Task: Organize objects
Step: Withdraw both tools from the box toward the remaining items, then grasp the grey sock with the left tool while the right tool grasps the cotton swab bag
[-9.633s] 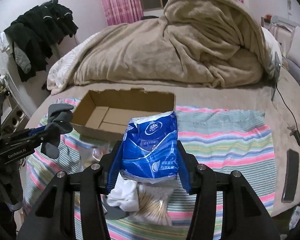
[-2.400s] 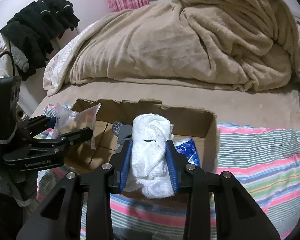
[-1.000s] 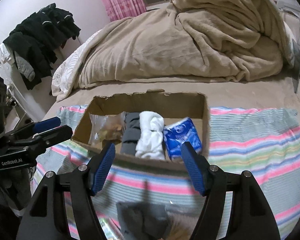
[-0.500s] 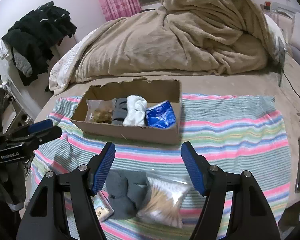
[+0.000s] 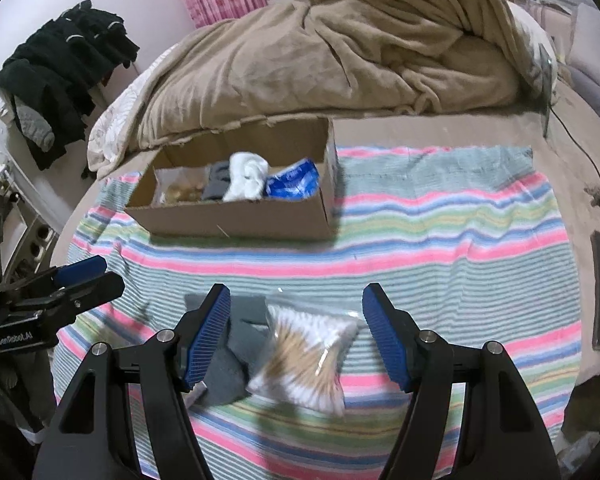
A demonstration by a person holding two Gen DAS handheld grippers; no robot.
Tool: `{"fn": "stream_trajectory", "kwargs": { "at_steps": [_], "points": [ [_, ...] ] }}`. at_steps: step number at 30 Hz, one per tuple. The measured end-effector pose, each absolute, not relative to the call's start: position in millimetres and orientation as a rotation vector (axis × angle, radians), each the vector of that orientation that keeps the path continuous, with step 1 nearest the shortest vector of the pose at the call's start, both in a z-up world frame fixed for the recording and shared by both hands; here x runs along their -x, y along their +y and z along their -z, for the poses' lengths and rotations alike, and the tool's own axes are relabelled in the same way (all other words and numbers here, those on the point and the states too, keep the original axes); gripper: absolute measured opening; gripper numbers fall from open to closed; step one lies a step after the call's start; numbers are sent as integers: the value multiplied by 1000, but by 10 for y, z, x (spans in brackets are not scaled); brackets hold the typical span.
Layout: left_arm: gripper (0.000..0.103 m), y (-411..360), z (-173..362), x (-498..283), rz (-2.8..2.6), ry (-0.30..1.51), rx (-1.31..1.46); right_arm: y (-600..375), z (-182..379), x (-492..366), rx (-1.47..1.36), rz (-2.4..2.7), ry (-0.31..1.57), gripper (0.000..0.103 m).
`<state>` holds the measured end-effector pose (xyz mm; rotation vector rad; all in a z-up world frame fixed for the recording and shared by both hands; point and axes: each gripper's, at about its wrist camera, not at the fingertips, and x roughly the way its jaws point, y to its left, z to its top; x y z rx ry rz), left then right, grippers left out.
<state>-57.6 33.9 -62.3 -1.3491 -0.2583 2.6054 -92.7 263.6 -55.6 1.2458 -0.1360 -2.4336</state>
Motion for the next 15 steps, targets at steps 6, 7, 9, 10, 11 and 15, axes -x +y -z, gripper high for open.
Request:
{"fn": "stream_trajectory", "kwargs": {
  "at_steps": [6, 7, 9, 10, 11, 15],
  "points": [
    [80, 462, 829, 561, -2563, -266, 1397, 2637, 746, 897, -1293, 2400, -132, 72],
    [80, 485, 858, 562, -2556, -262, 1404, 2638, 769, 896, -1297, 2397, -128, 72],
    [80, 544, 930, 569, -2538, -258, 1423, 2634, 815, 894, -1308, 2387, -133, 72],
    [80, 574, 959, 568, -2528, -260, 1428, 2634, 837, 895, -1314, 2382, -135, 72],
    [80, 609, 999, 573, -2516, -261, 1437, 2632, 856, 894, -1320, 2378, -136, 72],
    [80, 709, 1109, 588, -2487, -249, 1454, 2636, 946, 905, -1349, 2354, -134, 72]
  ]
}}
